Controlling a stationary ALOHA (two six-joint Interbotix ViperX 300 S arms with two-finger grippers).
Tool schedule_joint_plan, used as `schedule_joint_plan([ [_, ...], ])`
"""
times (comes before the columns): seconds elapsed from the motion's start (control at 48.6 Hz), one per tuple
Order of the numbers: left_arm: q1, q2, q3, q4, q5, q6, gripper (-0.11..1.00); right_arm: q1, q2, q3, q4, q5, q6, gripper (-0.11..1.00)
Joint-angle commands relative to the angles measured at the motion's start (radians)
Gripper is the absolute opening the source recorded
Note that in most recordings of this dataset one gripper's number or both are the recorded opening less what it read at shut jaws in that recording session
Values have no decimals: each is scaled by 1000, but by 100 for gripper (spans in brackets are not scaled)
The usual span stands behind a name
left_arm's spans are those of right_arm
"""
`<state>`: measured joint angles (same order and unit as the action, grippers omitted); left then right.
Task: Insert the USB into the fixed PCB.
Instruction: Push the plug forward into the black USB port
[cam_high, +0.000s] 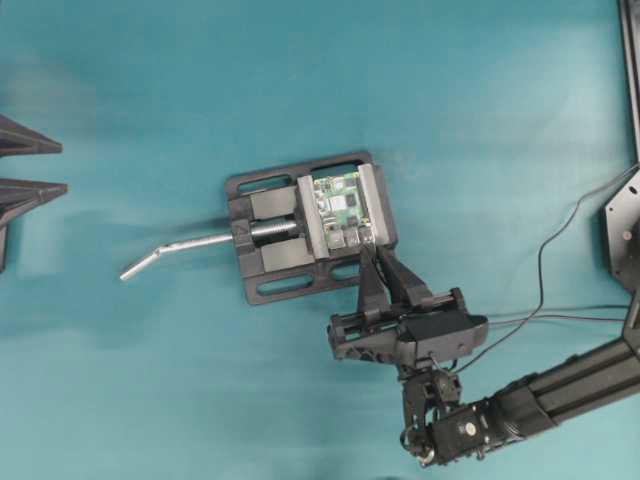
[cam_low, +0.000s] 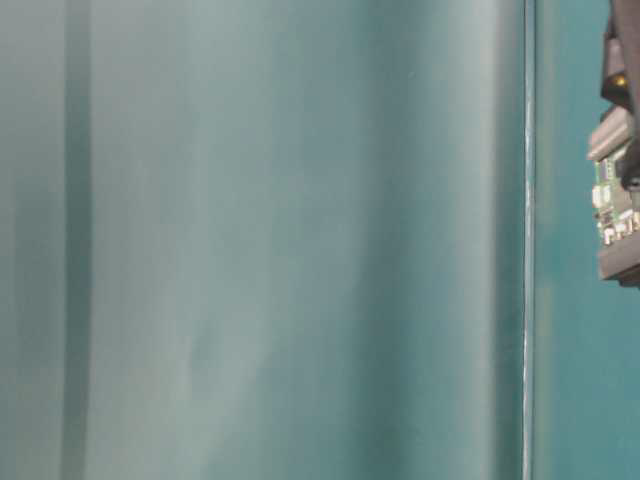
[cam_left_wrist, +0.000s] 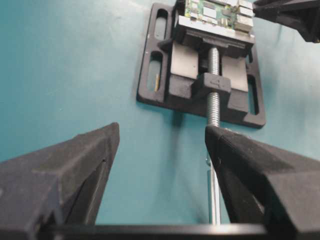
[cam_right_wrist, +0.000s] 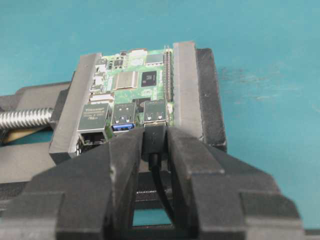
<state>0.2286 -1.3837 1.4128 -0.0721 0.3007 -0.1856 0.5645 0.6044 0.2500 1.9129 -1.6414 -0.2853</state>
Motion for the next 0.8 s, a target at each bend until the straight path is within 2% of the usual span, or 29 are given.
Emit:
schedule_joint_plan([
  [0.0,3,9,-11,5,-5,-6,74,-72,-40,-6,-9,-18,-3,21],
  [0.596,3,9,-11,5,-5,-6,74,-61,-58,2,-9,-18,-5,21],
  [0.781,2,9,-11,5,-5,-6,74,-46,-60,2,5,-17,-5,21],
])
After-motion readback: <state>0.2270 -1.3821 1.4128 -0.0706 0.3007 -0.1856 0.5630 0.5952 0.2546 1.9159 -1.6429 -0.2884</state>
